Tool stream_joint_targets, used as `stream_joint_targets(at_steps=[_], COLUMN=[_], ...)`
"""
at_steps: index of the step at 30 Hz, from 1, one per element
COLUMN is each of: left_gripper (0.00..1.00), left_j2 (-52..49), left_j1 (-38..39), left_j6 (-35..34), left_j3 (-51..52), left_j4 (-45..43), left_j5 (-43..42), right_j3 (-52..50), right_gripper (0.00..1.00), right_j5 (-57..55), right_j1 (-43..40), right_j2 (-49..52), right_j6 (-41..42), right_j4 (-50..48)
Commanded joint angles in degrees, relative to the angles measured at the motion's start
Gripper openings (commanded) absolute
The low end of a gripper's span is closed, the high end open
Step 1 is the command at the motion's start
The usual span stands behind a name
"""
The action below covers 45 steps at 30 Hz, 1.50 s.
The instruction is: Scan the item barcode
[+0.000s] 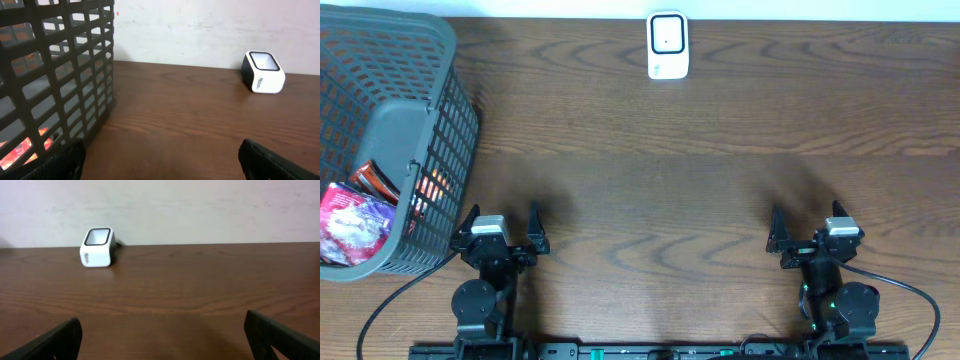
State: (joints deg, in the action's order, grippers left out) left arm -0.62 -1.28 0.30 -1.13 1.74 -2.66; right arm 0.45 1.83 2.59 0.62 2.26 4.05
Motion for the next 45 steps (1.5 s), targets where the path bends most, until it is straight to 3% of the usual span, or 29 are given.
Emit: stream_joint_targets(at_steps=[1,24,27,31,34,39,43,45], left_gripper=[0.98,0.98,0.98,0.98,0.98,0.97,0.98,0.98], left_j2=[0.3,0.3,0.3,0.3,0.3,-0.2,-3.3,-6.8], left_j1=[0.2,0.2,0.2,0.2,0.2,0.2,0.2,0.2], left_j6=[1.0,0.9,-3.1,-16.3,-24.4,-33.7,-35.0,-33.6], left_j3=[0.9,0.9,0.9,0.9,0.9,0.2,-5.1,-9.4], left_j4=[2.3,2.1,1.0,-11.5,-25.0,-40.5,-42.8,-42.8], left_j5=[0.3,0.2,-5.6,-19.9,-21.2,-11.5,-1.4,-0.7], right_j3=[-0.1,-0.1,-0.1,-0.1,-0.1,-0.1,-0.1,-0.1], right_gripper=[0.99,0.99,0.99,0.99,0.99,0.99,0.99,0.99], right_j5=[-0.2,-0.2,-0.2,-0.2,-0.2,-0.2,-0.2,-0.2], right_j1=[-0.4,-0.4,-0.4,-0.4,-0.4,-0.4,-0.4,-0.4], right_j2=[-0.3,-0.3,-0.3,-0.3,-0.3,-0.3,-0.3,-0.3], right_j6=[-0.8,-0.8,-0.8,-0.8,-0.8,-0.8,-0.8,-0.8], right_j4=[0.2,0.2,0.2,0.2,0.2,0.2,0.2,0.2])
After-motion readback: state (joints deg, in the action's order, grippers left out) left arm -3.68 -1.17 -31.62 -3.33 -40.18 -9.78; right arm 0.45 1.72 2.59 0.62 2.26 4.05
